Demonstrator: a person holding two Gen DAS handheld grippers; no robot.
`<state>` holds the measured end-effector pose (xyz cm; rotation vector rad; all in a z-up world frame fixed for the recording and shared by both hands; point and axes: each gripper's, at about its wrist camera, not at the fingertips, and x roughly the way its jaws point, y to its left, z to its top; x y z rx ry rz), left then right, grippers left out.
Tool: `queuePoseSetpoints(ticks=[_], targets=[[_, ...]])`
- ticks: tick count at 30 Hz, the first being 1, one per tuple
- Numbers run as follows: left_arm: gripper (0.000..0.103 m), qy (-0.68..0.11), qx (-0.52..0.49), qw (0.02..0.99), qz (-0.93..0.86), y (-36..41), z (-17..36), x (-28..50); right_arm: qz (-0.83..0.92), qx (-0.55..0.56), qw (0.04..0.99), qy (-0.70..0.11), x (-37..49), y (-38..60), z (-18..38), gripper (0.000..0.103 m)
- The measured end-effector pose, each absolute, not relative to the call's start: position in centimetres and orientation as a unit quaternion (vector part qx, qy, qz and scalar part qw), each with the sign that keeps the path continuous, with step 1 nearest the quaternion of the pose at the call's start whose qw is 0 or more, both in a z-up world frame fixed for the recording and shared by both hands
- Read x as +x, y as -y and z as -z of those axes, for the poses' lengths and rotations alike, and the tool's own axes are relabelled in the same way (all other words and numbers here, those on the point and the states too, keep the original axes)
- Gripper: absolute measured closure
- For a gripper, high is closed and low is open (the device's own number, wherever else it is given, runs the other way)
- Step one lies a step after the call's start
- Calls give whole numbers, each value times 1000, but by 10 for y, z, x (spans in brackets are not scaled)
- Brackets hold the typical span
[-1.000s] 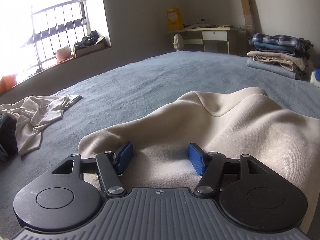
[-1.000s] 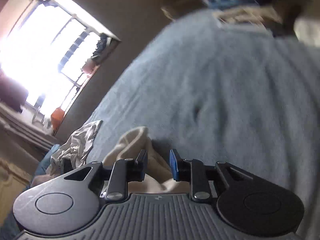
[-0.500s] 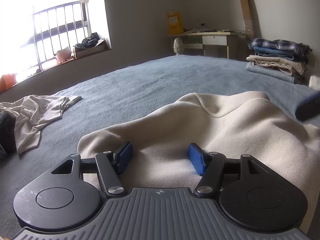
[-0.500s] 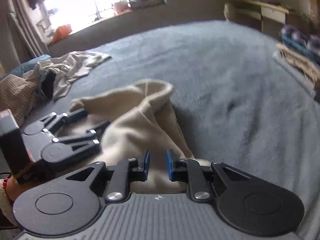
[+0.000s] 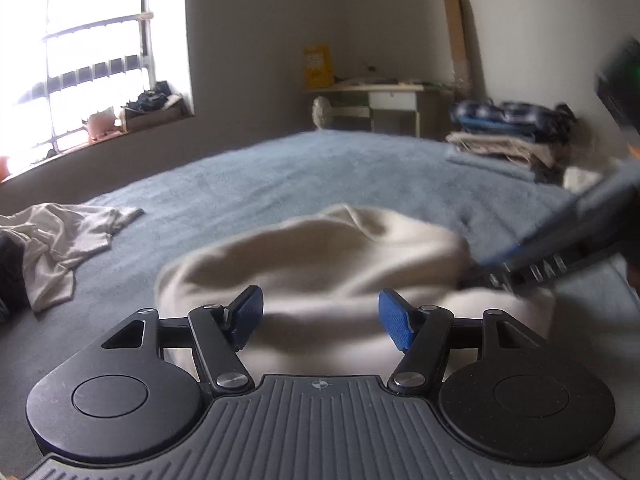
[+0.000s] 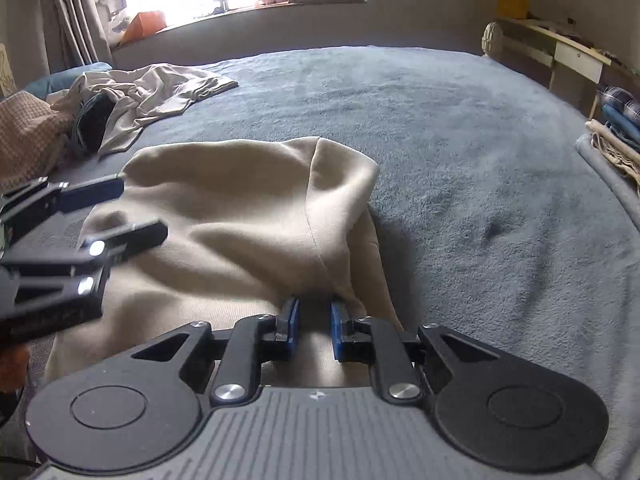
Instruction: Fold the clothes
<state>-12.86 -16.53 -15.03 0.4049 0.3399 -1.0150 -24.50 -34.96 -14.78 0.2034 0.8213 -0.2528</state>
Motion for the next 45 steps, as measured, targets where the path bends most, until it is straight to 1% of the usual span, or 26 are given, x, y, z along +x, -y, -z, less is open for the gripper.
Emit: queuePoseSetpoints(ticks=[1, 3, 6, 8, 10, 12, 13, 14, 16, 18, 20, 23, 25, 28, 29, 31, 33, 37, 40, 42, 44, 45], targets=[[38, -133, 217, 845, 471, 167, 159, -139, 121, 99, 904, -398, -243, 349, 143, 87], [39, -109, 228, 851, 460, 170, 166, -147, 114, 89, 910, -389, -238, 346, 126, 87], [39, -121, 206, 859, 452, 172, 167, -145, 98, 44, 932, -347, -230, 336, 99, 87], [39, -119, 204, 862, 449, 173, 168, -147, 97, 29, 936, -337, -220, 336, 95, 87], [39, -116, 203, 861, 452, 172, 169, -148, 107, 21, 929, -353, -206, 345, 109, 87], [39, -111, 204, 860, 454, 170, 167, -150, 121, 22, 901, -416, -194, 362, 154, 86], [39, -107, 206, 859, 456, 167, 164, -151, 123, 30, 893, -432, -192, 370, 173, 87], [38, -106, 205, 861, 454, 163, 160, -152, 122, 48, 897, -422, -195, 375, 177, 87], [38, -107, 196, 867, 446, 154, 155, -152, 124, 64, 897, -420, -195, 379, 165, 86], [38, -112, 188, 872, 438, 145, 154, -154, 128, 48, 900, -414, -195, 376, 146, 86], [38, -121, 181, 875, 432, 139, 155, -155, 114, 33, 913, -390, -191, 368, 123, 85], [38, -141, 168, 879, 423, 137, 158, -157, 43, 34, 933, -354, -174, 350, 97, 85], [38, -156, 158, 881, 418, 139, 161, -156, -13, 38, 933, -359, -150, 334, 95, 85], [39, -165, 155, 879, 420, 138, 163, -155, -46, 20, 910, -412, -98, 312, 127, 86], [39, -168, 153, 878, 421, 137, 165, -155, -32, 6, 902, -430, -83, 309, 144, 87], [39, -168, 152, 877, 423, 136, 167, -154, -5, 13, 896, -444, -61, 313, 170, 88], [39, -165, 150, 877, 425, 134, 168, -154, 13, 56, 896, -441, -52, 324, 176, 89], [39, -167, 143, 877, 428, 132, 167, -154, 25, 89, 897, -433, -57, 335, 174, 89], [38, -172, 138, 874, 434, 130, 164, -151, 35, 134, 902, -408, -77, 352, 156, 86], [36, -182, 134, 870, 439, 130, 161, -147, 40, 167, 906, -387, -103, 370, 139, 79], [33, -194, 134, 865, 442, 130, 157, -142, 56, 190, 907, -371, -134, 391, 123, 61], [32, -203, 133, 863, 443, 130, 154, -139, 59, 204, 905, -367, -149, 401, 118, 57]])
